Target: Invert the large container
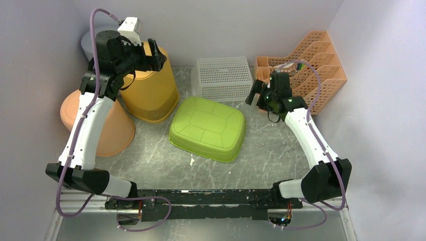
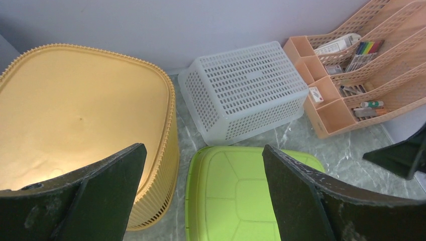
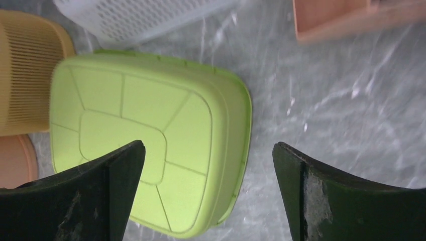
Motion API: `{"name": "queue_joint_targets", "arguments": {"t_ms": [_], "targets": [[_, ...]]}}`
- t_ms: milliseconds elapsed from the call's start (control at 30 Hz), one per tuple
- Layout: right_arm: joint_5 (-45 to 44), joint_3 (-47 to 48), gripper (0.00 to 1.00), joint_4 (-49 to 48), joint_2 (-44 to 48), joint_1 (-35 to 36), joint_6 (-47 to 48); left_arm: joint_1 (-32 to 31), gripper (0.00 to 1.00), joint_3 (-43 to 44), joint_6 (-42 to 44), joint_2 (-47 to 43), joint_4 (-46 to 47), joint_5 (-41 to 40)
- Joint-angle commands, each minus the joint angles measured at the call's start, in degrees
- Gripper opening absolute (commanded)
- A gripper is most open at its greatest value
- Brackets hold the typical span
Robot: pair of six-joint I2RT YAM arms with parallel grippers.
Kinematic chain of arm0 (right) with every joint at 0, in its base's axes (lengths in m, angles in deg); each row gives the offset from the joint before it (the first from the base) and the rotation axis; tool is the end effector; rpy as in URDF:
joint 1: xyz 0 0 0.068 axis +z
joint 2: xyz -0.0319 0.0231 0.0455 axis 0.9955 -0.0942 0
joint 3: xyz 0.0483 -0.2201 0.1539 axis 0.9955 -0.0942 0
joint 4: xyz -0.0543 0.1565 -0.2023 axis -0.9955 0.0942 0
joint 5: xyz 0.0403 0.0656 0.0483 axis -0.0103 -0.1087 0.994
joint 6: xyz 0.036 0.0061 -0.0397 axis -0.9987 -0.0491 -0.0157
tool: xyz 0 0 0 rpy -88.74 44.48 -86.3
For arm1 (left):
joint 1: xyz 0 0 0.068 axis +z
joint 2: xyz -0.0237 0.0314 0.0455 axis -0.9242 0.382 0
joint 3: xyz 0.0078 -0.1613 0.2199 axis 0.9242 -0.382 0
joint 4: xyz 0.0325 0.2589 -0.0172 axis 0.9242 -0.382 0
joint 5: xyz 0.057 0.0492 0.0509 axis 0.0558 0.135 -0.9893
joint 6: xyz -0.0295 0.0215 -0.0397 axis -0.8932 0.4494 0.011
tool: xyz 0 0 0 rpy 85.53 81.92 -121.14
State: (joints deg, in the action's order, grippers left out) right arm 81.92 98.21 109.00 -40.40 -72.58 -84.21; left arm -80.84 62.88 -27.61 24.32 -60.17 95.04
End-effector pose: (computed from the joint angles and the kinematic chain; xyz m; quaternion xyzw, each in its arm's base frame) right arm 0.2791 0.0594 0.3121 0.1636 0.9090 0.1466 0.3542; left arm 0.2820 -0.0726 0.4926 0.0650 0.7801 -0.1936 0.5914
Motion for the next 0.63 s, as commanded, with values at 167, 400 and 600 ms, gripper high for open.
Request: {"name": "queue_joint_targets", "arguments": {"t_ms": [167, 400, 600], "targets": [[-5.8, 11.2, 1.00, -4.1, -1.4, 0.1, 16.0, -0.4, 0.99, 2.7, 0.4, 3.6, 0.1, 1.0], [-7.4, 15.8, 1.00, -4.1, -5.3, 0.5, 18.8, -0.4, 0.99, 4.5, 0.9, 6.2, -1.3, -0.4], [-7.2, 16.9, 1.00, -4.1, -5.7, 1.1, 21.6, -0.5, 0.99, 4.8, 0.5, 7.0, -1.1, -0.4]]}}
